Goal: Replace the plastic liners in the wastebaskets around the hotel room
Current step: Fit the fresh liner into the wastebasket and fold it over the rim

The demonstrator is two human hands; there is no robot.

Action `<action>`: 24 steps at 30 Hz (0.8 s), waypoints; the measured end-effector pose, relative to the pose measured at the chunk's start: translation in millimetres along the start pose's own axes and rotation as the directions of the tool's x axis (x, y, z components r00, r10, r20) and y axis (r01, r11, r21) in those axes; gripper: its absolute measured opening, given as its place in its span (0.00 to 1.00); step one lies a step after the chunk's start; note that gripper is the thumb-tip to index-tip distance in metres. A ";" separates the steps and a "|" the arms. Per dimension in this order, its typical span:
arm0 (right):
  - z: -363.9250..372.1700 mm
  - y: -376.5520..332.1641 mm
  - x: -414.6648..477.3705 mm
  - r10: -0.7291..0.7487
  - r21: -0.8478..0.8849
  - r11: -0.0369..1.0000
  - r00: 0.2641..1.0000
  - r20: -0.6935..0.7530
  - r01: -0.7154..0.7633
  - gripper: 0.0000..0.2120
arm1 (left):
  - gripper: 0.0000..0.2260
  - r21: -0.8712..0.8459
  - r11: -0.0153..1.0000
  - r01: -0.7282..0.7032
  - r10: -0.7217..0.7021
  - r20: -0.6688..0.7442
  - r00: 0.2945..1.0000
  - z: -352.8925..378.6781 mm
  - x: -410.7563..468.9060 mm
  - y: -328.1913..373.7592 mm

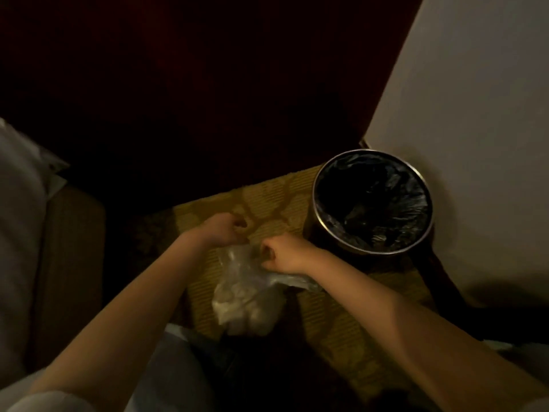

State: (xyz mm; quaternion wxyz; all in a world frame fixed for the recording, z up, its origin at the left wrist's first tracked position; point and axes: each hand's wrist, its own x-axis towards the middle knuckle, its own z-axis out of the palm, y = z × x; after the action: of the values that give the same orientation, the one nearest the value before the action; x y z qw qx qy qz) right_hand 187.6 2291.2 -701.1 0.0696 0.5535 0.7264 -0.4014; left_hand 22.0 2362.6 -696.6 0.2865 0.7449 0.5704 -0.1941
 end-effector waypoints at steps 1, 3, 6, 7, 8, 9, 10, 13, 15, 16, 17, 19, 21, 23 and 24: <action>9.8 1.7 3.5 0.027 -0.040 0.999 0.998 0.048 -0.025 0.22 | 0.27 0.010 1.000 0.015 -0.016 0.067 0.998 10.8 -2.9 -5.6; 26.4 6.6 6.9 0.096 -0.134 0.988 0.986 0.135 -0.078 0.29 | 0.32 -0.014 0.998 0.057 -0.053 0.206 0.977 31.8 -7.2 -14.6; 42.4 13.6 8.5 0.201 -0.184 0.969 0.955 0.219 -0.162 0.32 | 0.33 0.038 0.995 0.091 -0.099 0.289 0.952 54.6 -11.0 -19.5; 46.1 16.0 9.9 0.233 -0.144 0.968 0.946 0.226 -0.204 0.29 | 0.28 0.075 0.995 0.072 -0.089 0.259 0.962 58.9 -10.0 -20.0; 50.0 18.9 12.6 0.258 -0.107 0.965 0.940 0.222 -0.240 0.25 | 0.22 0.098 0.994 0.048 -0.068 0.212 0.975 61.9 -8.1 -21.0; 51.5 20.7 13.9 0.269 -0.087 0.963 0.939 0.213 -0.256 0.20 | 0.15 0.099 0.994 0.039 -0.056 0.175 0.983 62.7 -6.5 -21.4; 51.9 22.0 14.7 0.279 -0.084 0.960 0.938 0.207 -0.267 0.15 | 0.11 0.083 0.996 0.036 -0.048 0.149 0.988 61.5 -6.0 -21.1; 43.5 22.2 13.5 0.298 -0.051 0.954 0.939 0.169 -0.294 0.08 | 0.10 0.013 0.997 0.071 -0.072 0.108 0.992 48.1 -9.5 -17.2; 27.3 16.1 6.4 0.268 0.031 0.961 0.955 0.126 -0.274 0.09 | 0.12 0.006 0.995 0.100 -0.101 0.075 0.992 34.0 -16.6 -11.7; 18.3 12.9 1.5 0.257 0.068 0.962 0.961 0.104 -0.264 0.08 | 0.14 0.004 0.994 0.113 -0.113 0.059 0.992 26.2 -22.4 -8.2; 8.4 9.4 -4.4 0.250 0.097 0.962 0.965 0.081 -0.257 0.08 | 0.15 -0.003 0.993 0.121 -0.120 0.044 0.992 17.3 -29.0 -4.7; -14.8 -0.7 -20.3 0.235 0.122 0.963 0.971 0.048 -0.239 0.08 | 0.14 -0.016 0.992 0.125 -0.124 0.027 0.992 -3.4 -45.7 3.1; -40.4 -14.0 -41.4 0.219 0.148 0.964 0.976 0.023 -0.220 0.07 | 0.11 -0.025 0.992 0.126 -0.125 0.020 0.992 -31.3 -67.5 14.3; -67.8 -28.4 -65.4 0.206 0.191 0.961 0.979 -0.003 -0.202 0.08 | 0.10 -0.021 0.994 0.108 -0.107 0.027 0.994 -64.0 -90.7 26.7; -82.5 -36.3 -78.1 0.197 0.203 0.961 0.980 -0.016 -0.190 0.08 | 0.10 -0.022 0.994 0.103 -0.102 0.029 0.994 -81.3 -103.0 32.7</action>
State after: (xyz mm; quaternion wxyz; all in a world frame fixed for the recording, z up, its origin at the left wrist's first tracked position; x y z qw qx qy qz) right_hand 214.1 2284.8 -585.0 0.0395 0.6332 0.6257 -0.4538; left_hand 22.2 2333.1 -564.6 0.2928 0.7083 0.6062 -0.2121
